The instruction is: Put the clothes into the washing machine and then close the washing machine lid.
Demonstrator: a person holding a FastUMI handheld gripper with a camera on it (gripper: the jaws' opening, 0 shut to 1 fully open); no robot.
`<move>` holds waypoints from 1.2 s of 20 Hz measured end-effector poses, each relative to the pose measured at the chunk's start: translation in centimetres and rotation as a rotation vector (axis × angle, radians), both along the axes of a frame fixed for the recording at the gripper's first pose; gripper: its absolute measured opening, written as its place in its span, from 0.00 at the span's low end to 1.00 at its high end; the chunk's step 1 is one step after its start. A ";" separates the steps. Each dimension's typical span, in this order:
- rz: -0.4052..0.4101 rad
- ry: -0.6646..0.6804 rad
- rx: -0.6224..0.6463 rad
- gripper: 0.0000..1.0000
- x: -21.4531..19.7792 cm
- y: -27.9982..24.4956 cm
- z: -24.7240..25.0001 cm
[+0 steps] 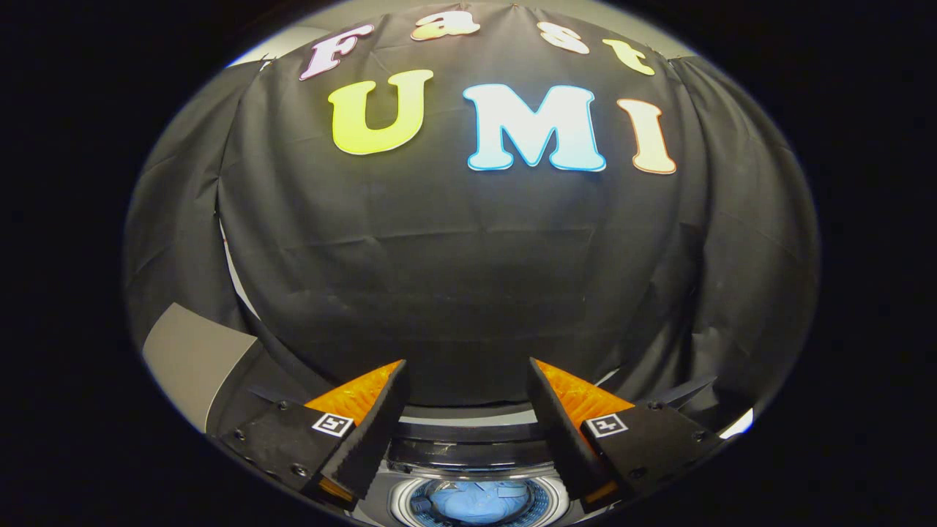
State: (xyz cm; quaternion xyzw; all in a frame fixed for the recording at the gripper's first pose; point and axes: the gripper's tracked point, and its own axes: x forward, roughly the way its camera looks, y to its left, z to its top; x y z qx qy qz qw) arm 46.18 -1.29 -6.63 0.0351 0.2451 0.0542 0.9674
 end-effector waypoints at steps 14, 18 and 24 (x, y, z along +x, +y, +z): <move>0.011 -0.104 0.003 0.99 -9.0 -0.6 -0.5; 0.002 -0.150 0.015 0.99 -12.4 -0.7 -1.5; 0.048 -0.155 -0.070 0.98 -18.7 -0.6 -5.9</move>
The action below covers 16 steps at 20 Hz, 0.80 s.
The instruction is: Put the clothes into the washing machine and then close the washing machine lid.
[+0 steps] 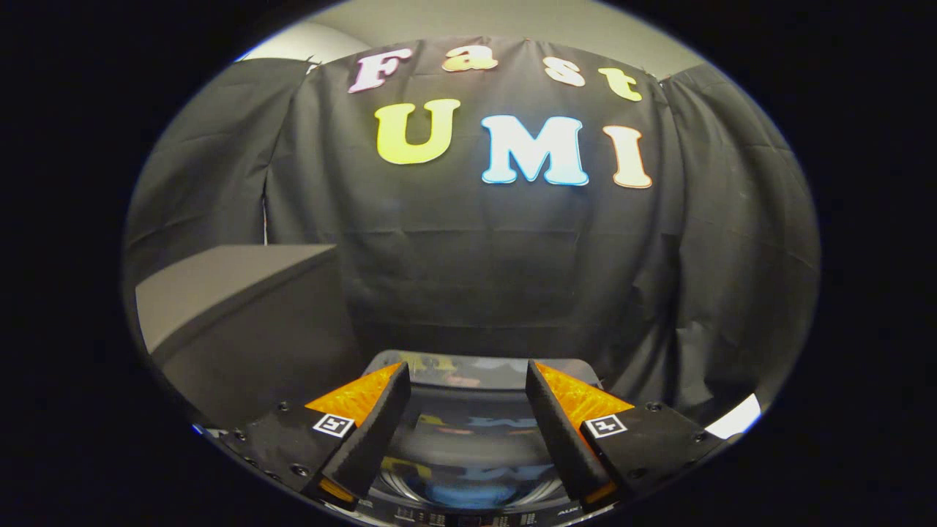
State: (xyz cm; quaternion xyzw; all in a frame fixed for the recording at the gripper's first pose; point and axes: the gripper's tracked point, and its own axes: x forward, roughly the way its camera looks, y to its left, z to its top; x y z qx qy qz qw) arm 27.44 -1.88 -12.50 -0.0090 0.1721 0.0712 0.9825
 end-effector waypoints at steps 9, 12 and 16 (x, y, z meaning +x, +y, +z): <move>0.054 -0.051 0.005 0.98 -12.0 -0.6 -1.9; 0.056 -0.112 0.001 0.98 -17.6 -2.0 -0.5; 0.054 -0.146 0.046 0.98 -25.6 -2.6 0.5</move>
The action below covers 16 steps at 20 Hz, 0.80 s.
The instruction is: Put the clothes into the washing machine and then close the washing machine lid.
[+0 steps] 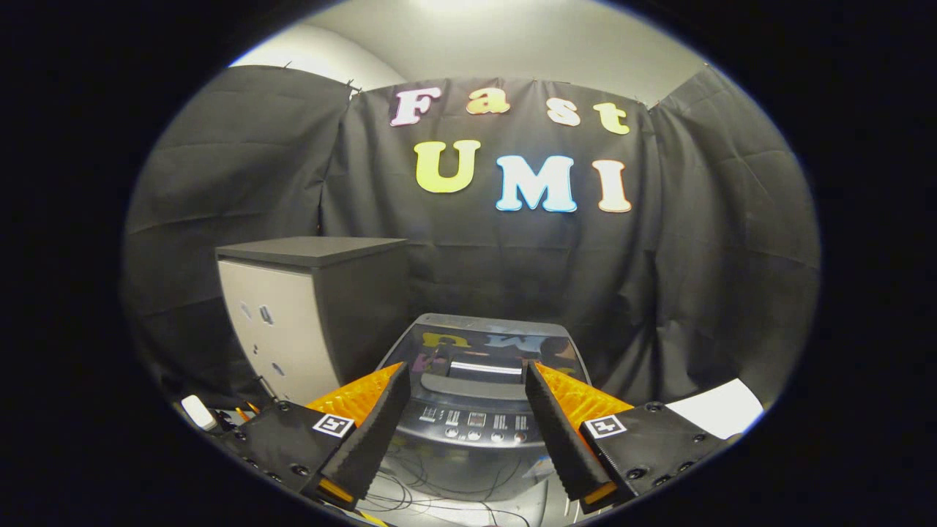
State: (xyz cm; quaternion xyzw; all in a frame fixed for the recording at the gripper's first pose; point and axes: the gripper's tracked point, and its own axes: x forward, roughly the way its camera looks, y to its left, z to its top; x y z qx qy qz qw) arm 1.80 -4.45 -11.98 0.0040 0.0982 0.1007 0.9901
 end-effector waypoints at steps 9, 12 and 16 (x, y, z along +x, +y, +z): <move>-0.137 -0.033 0.089 0.98 -9.2 -3.5 0.3; -0.182 -0.026 0.117 0.98 -9.7 -4.9 -0.6; -0.239 -0.021 0.165 0.97 -9.6 -6.8 -0.8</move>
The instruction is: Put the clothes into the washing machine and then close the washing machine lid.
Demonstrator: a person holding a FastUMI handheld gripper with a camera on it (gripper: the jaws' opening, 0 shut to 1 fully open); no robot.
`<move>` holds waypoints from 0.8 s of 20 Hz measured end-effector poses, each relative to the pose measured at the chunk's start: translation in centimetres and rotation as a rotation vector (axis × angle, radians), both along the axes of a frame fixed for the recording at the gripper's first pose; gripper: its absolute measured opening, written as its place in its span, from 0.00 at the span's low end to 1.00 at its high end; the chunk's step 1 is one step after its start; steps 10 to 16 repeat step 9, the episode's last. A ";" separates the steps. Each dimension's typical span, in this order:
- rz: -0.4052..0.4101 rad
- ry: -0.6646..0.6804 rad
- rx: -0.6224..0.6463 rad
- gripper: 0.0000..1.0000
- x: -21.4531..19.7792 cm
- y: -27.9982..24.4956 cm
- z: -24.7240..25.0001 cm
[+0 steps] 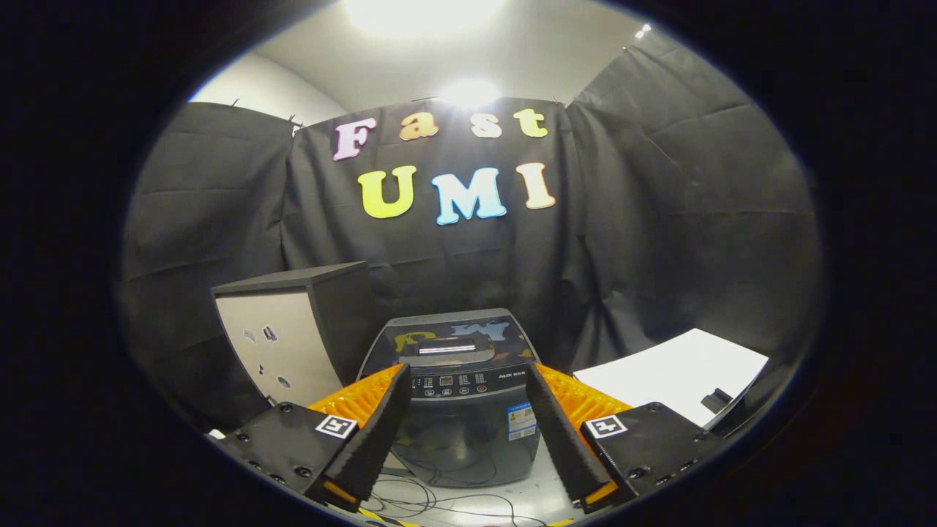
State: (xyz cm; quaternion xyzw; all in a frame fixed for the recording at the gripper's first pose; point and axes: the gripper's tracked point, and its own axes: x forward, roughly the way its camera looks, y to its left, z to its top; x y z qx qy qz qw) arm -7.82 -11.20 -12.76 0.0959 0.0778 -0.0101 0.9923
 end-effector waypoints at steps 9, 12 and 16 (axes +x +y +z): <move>-0.006 -0.015 -0.011 0.96 0.2 -1.1 0.5; -0.006 -0.015 -0.011 0.96 0.2 -1.1 0.5; -0.006 -0.015 -0.011 0.96 0.2 -1.1 0.5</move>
